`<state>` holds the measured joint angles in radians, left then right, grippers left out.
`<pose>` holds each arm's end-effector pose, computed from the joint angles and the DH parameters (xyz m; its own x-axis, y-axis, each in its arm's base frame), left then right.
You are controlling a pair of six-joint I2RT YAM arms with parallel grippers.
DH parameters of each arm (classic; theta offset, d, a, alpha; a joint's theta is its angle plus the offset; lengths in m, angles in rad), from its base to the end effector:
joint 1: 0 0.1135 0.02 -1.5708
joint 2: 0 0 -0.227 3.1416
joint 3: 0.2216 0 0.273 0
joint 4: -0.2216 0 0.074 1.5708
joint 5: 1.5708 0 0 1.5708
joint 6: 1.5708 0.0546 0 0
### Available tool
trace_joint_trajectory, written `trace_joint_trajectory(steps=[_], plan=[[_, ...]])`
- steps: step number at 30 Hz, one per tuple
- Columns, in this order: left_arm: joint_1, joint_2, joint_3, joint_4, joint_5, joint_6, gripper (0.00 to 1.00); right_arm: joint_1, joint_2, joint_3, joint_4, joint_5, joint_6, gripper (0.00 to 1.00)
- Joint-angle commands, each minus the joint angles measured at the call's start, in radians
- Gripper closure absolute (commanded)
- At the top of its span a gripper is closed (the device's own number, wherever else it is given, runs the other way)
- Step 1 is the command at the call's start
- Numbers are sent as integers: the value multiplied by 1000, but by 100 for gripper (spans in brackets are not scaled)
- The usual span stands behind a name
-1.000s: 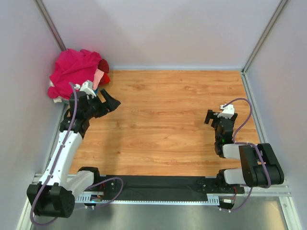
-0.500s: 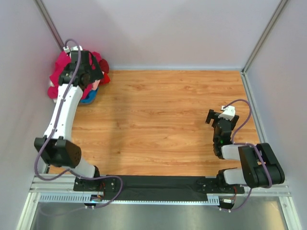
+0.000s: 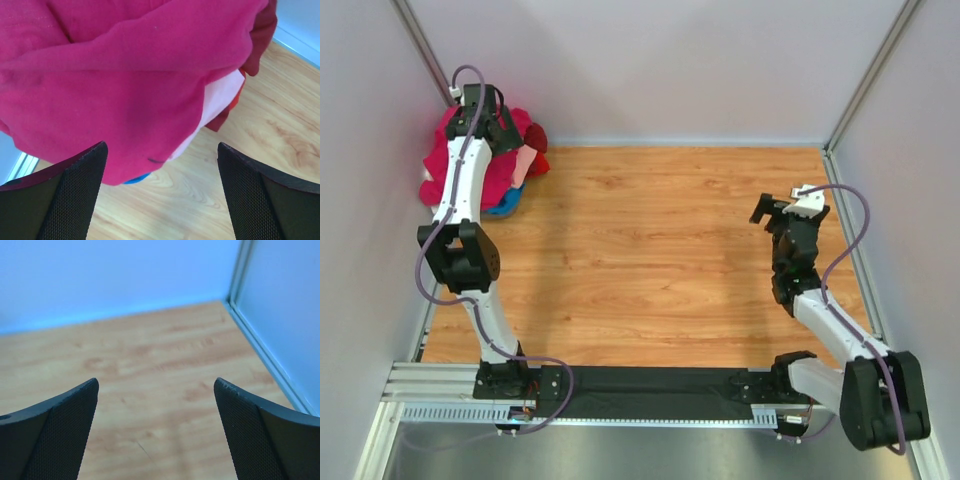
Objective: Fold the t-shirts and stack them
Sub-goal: Grab the tshirt from the pile
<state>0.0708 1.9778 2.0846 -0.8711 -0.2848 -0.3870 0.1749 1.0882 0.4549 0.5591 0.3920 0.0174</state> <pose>0.4573 0.0478 0.3225 -0.5373 -0.4012 -0.7419 -0.5107 0.8548 -0.0924 0.2882 0.0297 0.1961 -0.0693 0.0041 -0.9976 0.2156 0.9764 -0.0110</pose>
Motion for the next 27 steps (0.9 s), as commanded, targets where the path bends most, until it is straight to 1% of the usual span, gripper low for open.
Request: trace_joint_trajectory(steps=[1,4,9,11,14,15,16,18,20,22,24,25,26,27], plan=[[29,15,67,37,-27,2,3,3,-25,38,-110,-98,65,0],[40,41,66,92,-33,8,4,3,16,8,-45,-183,93,0],[40,58,57,191,-105,46,3,5,58,21,-48,-238,134,0],[41,75,90,208,-125,46,2,5,76,25,-44,-246,141,0],[43,162,182,198,-134,51,1,5,111,39,-36,-262,150,0],[43,185,242,179,-136,51,1,5,121,42,-34,-265,151,0],[44,208,268,170,-137,50,4,6,130,50,-33,-274,154,0],[49,260,316,164,-128,50,8,5,154,59,-36,-280,156,0],[52,280,324,167,-120,45,14,3,170,76,-44,-285,158,0],[53,294,322,172,-114,39,23,5,188,87,-57,-291,161,0],[55,302,324,169,-96,37,50,3,202,100,-73,-289,162,0],[54,300,324,165,-91,36,82,3,208,105,-76,-288,161,0],[55,287,321,161,-96,24,95,3,213,119,-83,-285,164,0],[52,274,309,159,-96,22,100,5,219,123,-91,-285,164,0]])
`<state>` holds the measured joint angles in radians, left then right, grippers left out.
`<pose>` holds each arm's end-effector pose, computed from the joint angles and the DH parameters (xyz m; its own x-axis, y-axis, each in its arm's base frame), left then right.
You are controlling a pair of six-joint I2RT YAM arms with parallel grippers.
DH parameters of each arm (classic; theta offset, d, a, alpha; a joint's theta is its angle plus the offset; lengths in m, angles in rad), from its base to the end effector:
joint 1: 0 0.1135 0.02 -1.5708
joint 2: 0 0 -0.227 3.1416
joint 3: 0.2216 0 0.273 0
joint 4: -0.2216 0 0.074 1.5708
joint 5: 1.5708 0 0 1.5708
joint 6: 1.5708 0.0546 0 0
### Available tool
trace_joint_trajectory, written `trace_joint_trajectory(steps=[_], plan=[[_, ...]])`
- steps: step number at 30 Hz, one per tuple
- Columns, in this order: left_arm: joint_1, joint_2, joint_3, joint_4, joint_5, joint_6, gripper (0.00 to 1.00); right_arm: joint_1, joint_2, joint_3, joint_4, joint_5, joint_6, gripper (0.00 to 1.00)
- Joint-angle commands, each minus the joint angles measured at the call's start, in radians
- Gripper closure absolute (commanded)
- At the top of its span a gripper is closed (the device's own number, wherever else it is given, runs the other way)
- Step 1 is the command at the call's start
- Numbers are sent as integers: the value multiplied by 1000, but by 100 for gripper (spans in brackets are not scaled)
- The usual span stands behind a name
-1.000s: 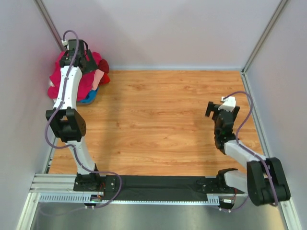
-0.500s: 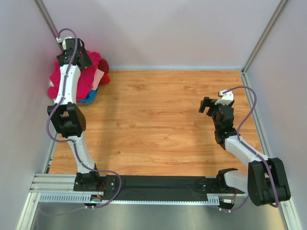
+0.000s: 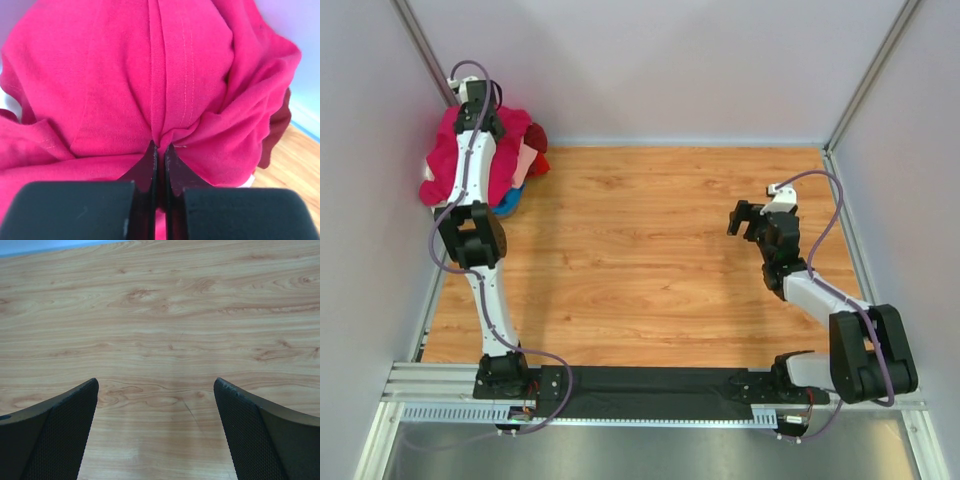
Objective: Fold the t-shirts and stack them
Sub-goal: Grab the tshirt from the pile, then move the tshirt to the center of the board
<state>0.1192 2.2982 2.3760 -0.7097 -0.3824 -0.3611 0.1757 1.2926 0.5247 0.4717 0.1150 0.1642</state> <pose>0.5262 0.0835 0.2899 -0.4041 -0.3785 -0.8327 -0.5901 0.8035 -0.0789 0.3098 0.0486 0.1525 -0.2942 0.1127 -0.9491 -0.0177 0.9922 0.1233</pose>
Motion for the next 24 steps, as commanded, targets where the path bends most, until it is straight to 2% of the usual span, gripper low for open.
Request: trace_joint_trajectory(steps=[1,4,7,11,14,15,17,18,20,21,22,23,24], plan=[[-6,-63,5,6,-3,4,100,2,19,55,-7,-9,17,0],[-56,-163,-96,81,-96,80,100,2,30,63,-5,-6,17,0],[-154,-261,-172,147,-197,152,100,2,33,69,-8,-3,15,0],[-268,-341,-100,125,-224,185,100,2,30,70,-15,41,35,0],[-403,-368,4,118,-181,284,100,2,19,89,-68,93,51,0],[-479,-370,47,112,-173,324,100,4,14,98,-82,118,57,0],[-567,-378,54,93,-171,428,100,2,2,127,-140,167,118,0],[-648,-379,43,79,-185,448,100,2,-4,142,-169,214,144,0],[-710,-379,8,40,-223,433,97,2,-15,203,-276,236,188,0],[-754,-379,-48,-18,-201,403,77,2,-28,219,-304,245,199,0],[-768,-375,-75,-57,-153,368,53,2,-36,233,-326,249,218,0],[-779,-362,-122,-129,-53,293,23,2,-45,245,-355,258,266,0],[-786,-352,-138,-167,-15,246,1,4,-62,251,-372,259,290,0]])
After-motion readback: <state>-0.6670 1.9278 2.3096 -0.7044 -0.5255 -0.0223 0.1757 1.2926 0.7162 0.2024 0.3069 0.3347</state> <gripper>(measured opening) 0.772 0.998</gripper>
